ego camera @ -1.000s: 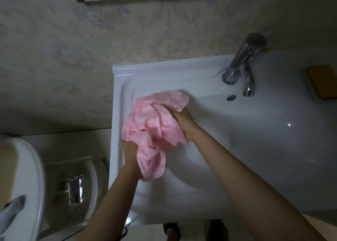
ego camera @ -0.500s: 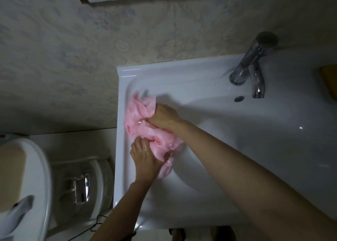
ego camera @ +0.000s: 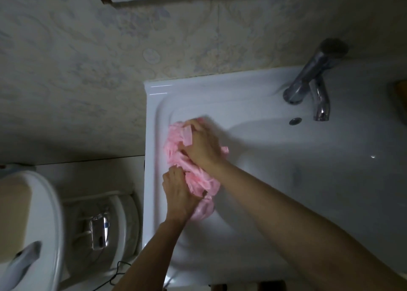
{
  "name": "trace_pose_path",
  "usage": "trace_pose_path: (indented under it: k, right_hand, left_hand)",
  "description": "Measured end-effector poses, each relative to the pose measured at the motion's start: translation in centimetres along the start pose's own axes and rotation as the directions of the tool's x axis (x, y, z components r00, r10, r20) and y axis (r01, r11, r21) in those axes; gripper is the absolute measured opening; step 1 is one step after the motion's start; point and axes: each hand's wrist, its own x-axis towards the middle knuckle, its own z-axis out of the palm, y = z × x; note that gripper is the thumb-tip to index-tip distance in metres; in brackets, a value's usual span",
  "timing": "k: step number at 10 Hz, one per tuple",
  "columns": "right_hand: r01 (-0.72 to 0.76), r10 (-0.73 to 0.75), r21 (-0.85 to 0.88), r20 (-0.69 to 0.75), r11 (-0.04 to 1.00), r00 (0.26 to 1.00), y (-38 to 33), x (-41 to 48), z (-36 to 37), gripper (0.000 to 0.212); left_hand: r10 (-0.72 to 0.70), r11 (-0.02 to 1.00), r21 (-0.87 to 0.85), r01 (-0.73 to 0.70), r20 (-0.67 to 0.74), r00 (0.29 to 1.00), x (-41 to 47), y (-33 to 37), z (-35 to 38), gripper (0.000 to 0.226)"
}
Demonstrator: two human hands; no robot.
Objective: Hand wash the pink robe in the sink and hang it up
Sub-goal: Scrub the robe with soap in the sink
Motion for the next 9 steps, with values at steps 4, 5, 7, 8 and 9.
trace_pose_path:
  k: [4,5,7,8,9]
  right_hand:
    - [-0.181,0.165,-0.049,-0.226,0.982,0.960,2.2,-0.3,-0.8,0.028]
    - [-0.216,0.209,0.017,-0.328,0.976,0.921,0.0,-6.1,0.2,0.041]
    - [-0.239,0.224,-0.020,-0.279,0.971,0.934,2.4,-2.0,-0.1,0.035]
    - [-0.199,0.214,0.107,-0.146,0.974,0.966,3.6,-2.1,-0.9,0.026]
    - [-0.342,0.365,0.404,0.023,0.848,0.931,6.7,-4.5,-1.9,0.021]
  left_hand:
    - [0.231,0.963,-0.127,-0.239,-0.072,0.970,-0.4,2.2,1.7,0.043]
    - [0.878,0.206,-0.963,-0.173,0.104,0.467,-0.8,0.4,1.0,0.094]
    - [0.172,0.982,0.104,-0.160,-0.118,0.978,-0.6,0.1,2.5,0.052]
    - [0.212,0.948,0.256,-0.190,-0.060,0.975,-0.7,1.3,2.7,0.061]
    - [0.370,0.867,0.370,-0.333,-0.030,0.929,-1.4,3.0,3.5,0.046]
